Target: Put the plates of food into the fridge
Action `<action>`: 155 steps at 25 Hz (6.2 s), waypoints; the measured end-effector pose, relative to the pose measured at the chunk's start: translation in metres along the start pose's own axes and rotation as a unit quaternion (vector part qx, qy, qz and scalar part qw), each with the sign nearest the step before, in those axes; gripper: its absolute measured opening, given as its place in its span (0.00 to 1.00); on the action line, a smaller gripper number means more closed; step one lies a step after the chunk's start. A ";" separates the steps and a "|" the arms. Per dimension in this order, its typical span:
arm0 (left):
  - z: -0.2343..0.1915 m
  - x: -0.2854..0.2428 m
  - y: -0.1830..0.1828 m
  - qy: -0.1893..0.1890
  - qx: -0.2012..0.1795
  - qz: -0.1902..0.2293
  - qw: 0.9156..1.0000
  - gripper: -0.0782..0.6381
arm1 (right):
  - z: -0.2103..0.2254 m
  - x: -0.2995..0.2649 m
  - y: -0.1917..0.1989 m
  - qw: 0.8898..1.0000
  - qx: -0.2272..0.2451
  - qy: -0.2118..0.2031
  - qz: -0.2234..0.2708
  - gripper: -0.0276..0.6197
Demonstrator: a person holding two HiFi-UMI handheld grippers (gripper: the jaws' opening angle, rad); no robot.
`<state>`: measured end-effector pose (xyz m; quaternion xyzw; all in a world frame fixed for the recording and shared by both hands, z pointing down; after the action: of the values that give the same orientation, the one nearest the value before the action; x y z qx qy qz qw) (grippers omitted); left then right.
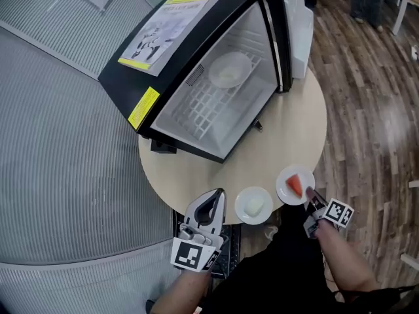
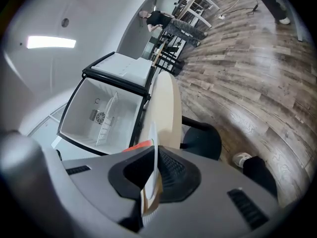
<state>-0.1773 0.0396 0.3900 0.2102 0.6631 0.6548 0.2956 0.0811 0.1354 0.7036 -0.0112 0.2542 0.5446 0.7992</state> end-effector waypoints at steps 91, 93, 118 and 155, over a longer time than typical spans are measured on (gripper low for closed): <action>-0.174 0.025 -0.085 -0.241 -0.008 0.091 0.966 0.11 | -0.330 -0.244 -0.067 0.976 -0.018 -0.187 -0.109 0.07; -0.175 0.026 -0.082 -0.243 -0.005 0.093 0.966 0.11 | -0.333 -0.248 -0.067 0.977 -0.021 -0.184 -0.107 0.07; -0.193 0.042 -0.066 -0.252 0.015 0.095 0.963 0.11 | -0.337 -0.235 -0.059 0.981 0.013 -0.167 -0.094 0.11; -0.179 0.052 -0.079 -0.249 -0.001 0.096 0.964 0.11 | -0.363 -0.248 -0.049 0.975 0.131 -0.125 -0.131 0.20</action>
<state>-0.3268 -0.0629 0.2997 0.4292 0.5446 0.6074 0.3877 -0.0884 -0.2059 0.4791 0.1289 0.2182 0.3942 0.8834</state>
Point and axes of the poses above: the fingertips, and each gripper's own axes: x backward along the fingers, z to its right, y out of its underside, the point moved 3 cm from there along x, backward along the fingers, and after that the axes turned 2 degrees about z, right-handed, at the moved point
